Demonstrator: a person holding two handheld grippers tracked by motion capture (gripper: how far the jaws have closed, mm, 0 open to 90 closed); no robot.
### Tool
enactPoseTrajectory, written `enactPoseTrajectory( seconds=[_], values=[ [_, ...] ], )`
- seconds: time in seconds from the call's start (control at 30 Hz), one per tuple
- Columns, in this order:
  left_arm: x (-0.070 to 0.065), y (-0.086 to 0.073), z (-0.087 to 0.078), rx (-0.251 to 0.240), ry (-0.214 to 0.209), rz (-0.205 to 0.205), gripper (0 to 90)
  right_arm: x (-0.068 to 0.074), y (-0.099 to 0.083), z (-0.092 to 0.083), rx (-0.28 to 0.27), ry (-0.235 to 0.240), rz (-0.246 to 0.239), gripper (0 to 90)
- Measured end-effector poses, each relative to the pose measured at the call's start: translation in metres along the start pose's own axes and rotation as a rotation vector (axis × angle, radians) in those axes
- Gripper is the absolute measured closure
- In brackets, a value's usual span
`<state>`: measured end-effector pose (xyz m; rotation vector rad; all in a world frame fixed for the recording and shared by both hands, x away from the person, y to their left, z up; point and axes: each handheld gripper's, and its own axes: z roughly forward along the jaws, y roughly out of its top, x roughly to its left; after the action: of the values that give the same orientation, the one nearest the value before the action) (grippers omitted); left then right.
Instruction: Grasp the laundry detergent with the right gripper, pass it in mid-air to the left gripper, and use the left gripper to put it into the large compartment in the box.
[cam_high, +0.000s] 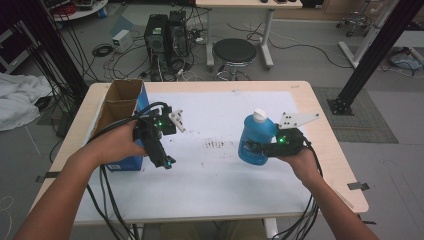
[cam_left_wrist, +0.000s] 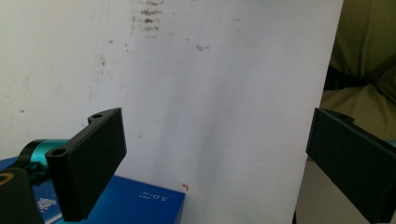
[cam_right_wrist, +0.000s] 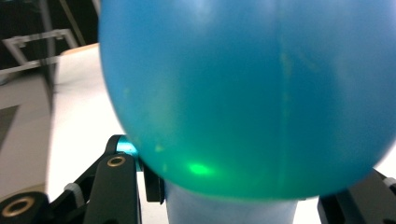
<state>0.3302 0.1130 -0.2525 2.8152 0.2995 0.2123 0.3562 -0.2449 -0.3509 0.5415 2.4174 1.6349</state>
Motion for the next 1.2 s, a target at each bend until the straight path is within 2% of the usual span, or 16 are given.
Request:
enactPoseTrajectory(
  seconds=[0.03, 0.1, 0.13, 0.17, 0.3, 0.4, 0.43, 0.47, 0.57, 0.7, 0.87, 1.2],
  values=[
    [0.000, 0.002, -0.001, -0.001, -0.002, 0.001, 4.9, 0.000, 0.000, 0.000, 0.000, 0.000, 0.000, 44.9],
    [-0.001, 0.007, -0.004, -0.002, -0.002, 0.011, 4.9, 0.005, 0.004, 0.003, 0.003, 0.048, -0.020, 44.9],
    [-0.001, 0.007, -0.004, -0.002, -0.002, 0.011, 4.9, 0.005, 0.004, 0.003, 0.003, 0.048, -0.020, 44.9],
    [-0.002, 0.009, -0.004, -0.004, -0.002, 0.011, 4.9, 0.008, 0.005, 0.006, 0.007, 0.078, -0.037, 44.9],
    [-0.004, 0.016, -0.006, -0.002, -0.008, 0.023, 4.9, 0.011, 0.007, 0.011, 0.013, 0.114, -0.056, 45.0],
    [-0.006, 0.021, -0.009, 0.000, -0.015, 0.035, 4.9, 0.014, 0.009, 0.015, 0.016, 0.152, -0.076, 45.0],
    [-0.007, 0.022, -0.010, -0.002, -0.020, 0.036, 4.9, 0.016, 0.011, 0.018, 0.023, 0.179, -0.089, 45.0],
    [-0.007, 0.024, -0.011, -0.002, -0.018, 0.039, 4.9, 0.016, 0.011, 0.018, 0.023, 0.179, -0.089, 45.0],
    [-0.008, 0.030, -0.016, -0.002, -0.023, 0.045, 4.9, 0.020, 0.017, 0.025, 0.034, 0.225, -0.112, 44.8],
    [-0.008, 0.041, -0.022, 0.006, -0.038, 0.061, 4.9, 0.024, 0.024, 0.032, 0.042, 0.253, -0.131, 44.8],
    [-0.008, 0.051, -0.025, 0.006, -0.064, 0.061, 4.9, 0.029, 0.032, 0.040, 0.053, 0.287, -0.153, 44.7],
    [-0.008, 0.067, -0.021, 0.044, -0.100, 0.075, 4.9, 0.039, 0.041, 0.059, 0.077, 0.348, -0.185, 44.7]
  ],
)
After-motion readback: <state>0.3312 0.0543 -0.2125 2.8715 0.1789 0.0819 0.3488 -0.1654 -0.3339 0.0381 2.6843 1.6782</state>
